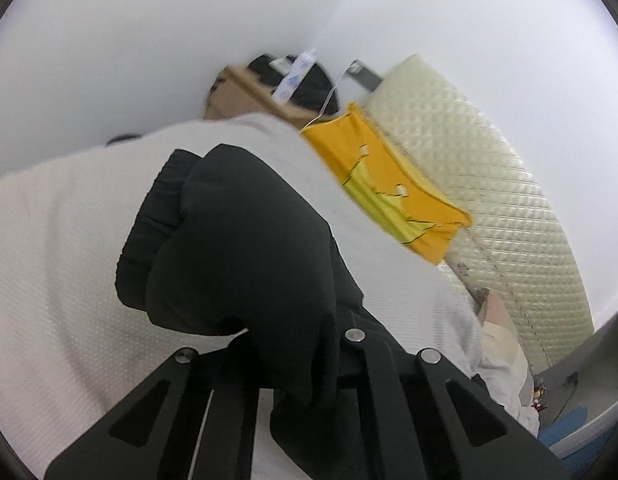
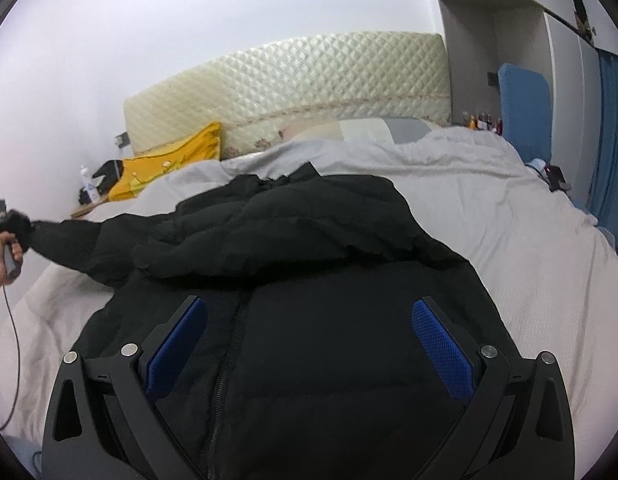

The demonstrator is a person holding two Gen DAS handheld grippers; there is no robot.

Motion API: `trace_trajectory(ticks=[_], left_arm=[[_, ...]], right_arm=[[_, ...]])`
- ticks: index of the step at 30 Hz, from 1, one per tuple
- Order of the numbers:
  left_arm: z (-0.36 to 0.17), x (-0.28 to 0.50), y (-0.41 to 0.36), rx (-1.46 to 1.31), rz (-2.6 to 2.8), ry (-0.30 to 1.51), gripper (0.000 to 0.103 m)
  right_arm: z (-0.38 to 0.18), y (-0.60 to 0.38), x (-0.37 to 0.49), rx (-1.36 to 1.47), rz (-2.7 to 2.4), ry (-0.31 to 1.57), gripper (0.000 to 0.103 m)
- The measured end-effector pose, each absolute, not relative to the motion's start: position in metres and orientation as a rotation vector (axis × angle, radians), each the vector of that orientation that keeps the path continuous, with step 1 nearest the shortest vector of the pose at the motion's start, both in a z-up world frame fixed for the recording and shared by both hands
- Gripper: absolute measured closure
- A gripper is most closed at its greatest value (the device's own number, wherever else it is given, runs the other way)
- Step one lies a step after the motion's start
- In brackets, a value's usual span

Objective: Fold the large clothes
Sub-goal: 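Lift the sleeve with the left tool and fold it across the jacket body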

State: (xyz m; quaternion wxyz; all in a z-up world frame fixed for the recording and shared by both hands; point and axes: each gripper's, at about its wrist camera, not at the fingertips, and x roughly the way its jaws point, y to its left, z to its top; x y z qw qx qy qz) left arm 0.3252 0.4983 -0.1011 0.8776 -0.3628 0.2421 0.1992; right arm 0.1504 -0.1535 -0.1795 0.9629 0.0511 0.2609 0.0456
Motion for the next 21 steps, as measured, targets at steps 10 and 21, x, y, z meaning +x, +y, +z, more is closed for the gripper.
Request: trace_trajectory(ticks=[10, 21], left_arm=[[-0.018, 0.322, 0.432, -0.633, 0.356, 0.455, 0.097], [0.043, 0.328, 0.34, -0.499, 0.289, 0.41, 0.097]], right_arm=[[-0.162, -0.164, 0.129, 0.065, 0.138, 0.465, 0.0], [-0.149, -0.196, 0.117, 0.084, 0.107, 0.43, 0.0]])
